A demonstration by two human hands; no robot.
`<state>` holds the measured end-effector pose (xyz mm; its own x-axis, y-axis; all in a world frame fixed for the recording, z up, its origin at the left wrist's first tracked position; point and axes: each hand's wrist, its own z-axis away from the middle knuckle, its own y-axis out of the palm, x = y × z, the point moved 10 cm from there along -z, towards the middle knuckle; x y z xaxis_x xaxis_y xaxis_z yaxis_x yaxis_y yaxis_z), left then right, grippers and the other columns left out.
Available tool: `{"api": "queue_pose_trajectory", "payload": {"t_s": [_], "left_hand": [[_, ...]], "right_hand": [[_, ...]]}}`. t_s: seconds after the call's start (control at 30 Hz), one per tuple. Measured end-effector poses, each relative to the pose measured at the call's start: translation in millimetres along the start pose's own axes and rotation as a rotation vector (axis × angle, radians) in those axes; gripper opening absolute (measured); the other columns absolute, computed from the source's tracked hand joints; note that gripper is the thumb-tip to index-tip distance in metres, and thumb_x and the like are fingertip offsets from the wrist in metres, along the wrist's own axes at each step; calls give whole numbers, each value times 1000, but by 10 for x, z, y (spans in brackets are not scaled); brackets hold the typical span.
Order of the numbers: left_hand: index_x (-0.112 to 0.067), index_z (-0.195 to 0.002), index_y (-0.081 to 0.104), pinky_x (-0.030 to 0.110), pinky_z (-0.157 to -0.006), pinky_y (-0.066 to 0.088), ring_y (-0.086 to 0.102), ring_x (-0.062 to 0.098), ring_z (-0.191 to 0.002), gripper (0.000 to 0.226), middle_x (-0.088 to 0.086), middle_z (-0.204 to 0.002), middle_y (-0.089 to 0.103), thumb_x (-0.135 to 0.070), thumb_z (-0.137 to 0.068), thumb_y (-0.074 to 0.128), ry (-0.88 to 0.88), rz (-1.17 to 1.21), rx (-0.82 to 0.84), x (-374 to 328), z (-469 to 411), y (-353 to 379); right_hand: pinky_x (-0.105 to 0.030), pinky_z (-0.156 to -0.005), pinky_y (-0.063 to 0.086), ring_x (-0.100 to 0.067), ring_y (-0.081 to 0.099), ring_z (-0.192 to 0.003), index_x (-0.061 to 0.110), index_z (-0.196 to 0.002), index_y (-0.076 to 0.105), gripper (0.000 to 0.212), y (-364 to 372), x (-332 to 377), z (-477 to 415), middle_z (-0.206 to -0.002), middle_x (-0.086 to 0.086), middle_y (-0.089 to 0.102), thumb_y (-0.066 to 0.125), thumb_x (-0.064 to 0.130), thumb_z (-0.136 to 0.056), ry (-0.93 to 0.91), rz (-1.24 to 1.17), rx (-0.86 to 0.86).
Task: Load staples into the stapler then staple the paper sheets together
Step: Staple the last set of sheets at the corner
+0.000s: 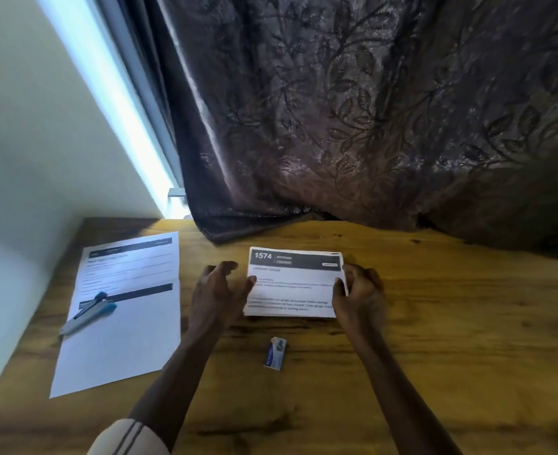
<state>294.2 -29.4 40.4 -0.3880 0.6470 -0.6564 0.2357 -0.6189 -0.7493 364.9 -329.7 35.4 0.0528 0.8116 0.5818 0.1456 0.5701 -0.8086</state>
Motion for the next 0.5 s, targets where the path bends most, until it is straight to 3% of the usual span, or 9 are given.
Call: {"api": "queue_pose_trajectory", "payload": {"t_s": [0.1,0.2,0.33,0.5], "left_hand": [[-25,-132,65,50,-94,56,60,30,-123,54,7,-141,59,-51,-87,77,18,-48,-121,255,169,-527],[-23,-129,66,52,-103,48,54,30,-128,51,7,-137,61,-42,-85,81,-13,-139,-227,785,329,-1129],[-26,-129,63,56,-100,51,58,33,-124,57,6,-135,62,-42,-79,84,-122,-242,-233,1612,350,-1637],[-24,-133,61,50,-91,56,64,32,-110,60,10,-128,65,-37,-79,84,-82,-314,-167,2068,226,-1776]], "right_hand": [[-40,-90,55,-28,62,-111,20,-121,68,32,7,516,305,-120,-5,62,66,25,-90,-182,-139,-59],[-40,-94,54,-25,60,-114,19,-122,67,35,328,1110,745,-120,-3,60,60,30,-89,-316,-223,65],[-35,-102,47,-20,55,-122,20,-129,64,38,871,1883,1343,-131,-1,59,65,32,-93,-453,-176,277],[-51,-122,31,-19,33,-150,34,-150,41,55,1730,2471,1846,-163,5,34,51,52,-99,-501,-22,484]]}}
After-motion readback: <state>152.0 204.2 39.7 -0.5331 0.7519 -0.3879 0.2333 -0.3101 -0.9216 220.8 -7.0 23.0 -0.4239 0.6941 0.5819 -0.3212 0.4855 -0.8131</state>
